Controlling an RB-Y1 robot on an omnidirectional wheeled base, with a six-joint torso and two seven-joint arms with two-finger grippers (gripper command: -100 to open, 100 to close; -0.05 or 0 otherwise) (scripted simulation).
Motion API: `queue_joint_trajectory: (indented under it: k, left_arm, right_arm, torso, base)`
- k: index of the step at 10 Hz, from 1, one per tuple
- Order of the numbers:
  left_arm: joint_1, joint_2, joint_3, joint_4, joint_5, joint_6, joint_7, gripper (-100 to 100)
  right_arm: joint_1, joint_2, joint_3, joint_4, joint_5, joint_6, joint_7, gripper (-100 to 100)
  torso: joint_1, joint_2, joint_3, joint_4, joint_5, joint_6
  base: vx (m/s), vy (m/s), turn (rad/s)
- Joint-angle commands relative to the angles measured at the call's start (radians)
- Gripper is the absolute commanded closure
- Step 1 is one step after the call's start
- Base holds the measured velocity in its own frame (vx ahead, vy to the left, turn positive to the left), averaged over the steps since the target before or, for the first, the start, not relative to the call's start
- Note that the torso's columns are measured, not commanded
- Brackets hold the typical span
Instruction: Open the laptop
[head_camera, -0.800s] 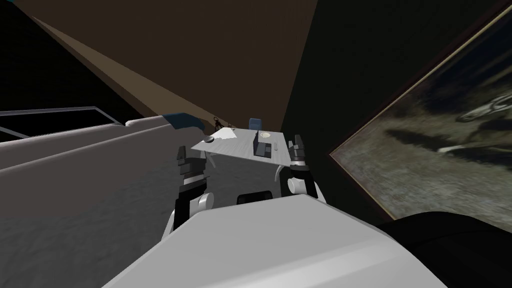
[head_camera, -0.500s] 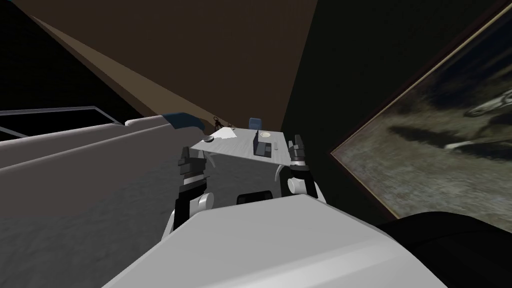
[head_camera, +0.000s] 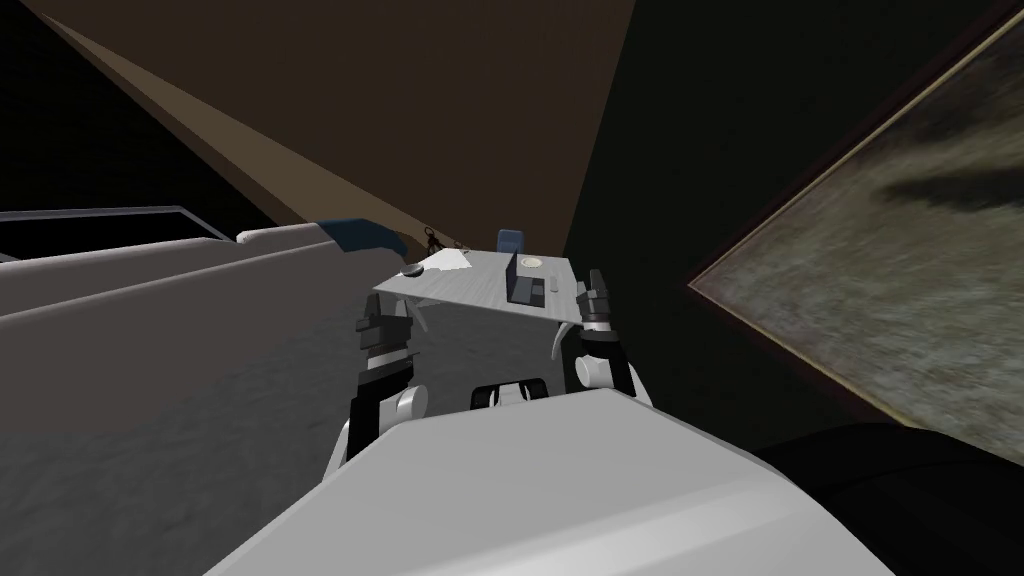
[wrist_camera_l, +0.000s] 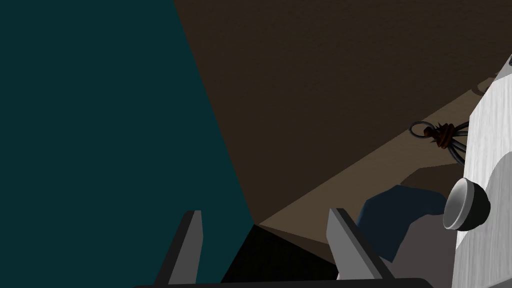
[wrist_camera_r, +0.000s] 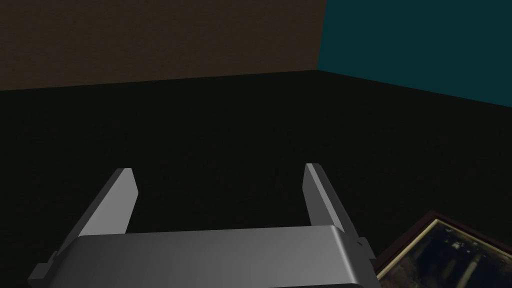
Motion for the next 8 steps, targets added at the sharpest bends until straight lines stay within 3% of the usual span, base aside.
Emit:
queue_joint_trajectory:
  k: [1,2,4,8]
  left_arm:
    - [0.0,0.0,0.0,0.0,0.0,0.0,0.0,0]
    - [0.0,0.0,0.0,0.0,0.0,0.0,0.0,0]
    - [0.0,0.0,0.0,0.0,0.0,0.0,0.0,0]
    - [0.0,0.0,0.0,0.0,0.0,0.0,0.0,0]
  right_arm:
    - [0.0,0.0,0.0,0.0,0.0,0.0,0.0,0]
    - [0.002,-0.029,-0.004,0.003,0.009,0.004,0.008,-100]
    - [0.005,-0.071,-0.014,0.008,0.031,0.013,0.025,-100]
    - [0.018,-0.164,-0.051,0.023,0.108,0.044,0.085,-100]
  torso:
    - [0.0,0.074,-0.148,0.074,0.0,0.0]
    - [0.0,0.148,-0.295,0.148,0.0,0.0]
    - [0.002,0.19,-0.384,0.19,0.001,0.0]
    - [0.001,0.193,-0.39,0.194,0.0,0.0]
  base:
    - [0.0,0.0,0.0]
    - [0.026,0.021,-0.015]
    - [0.029,0.053,-0.029]
    - [0.066,0.098,-0.053]
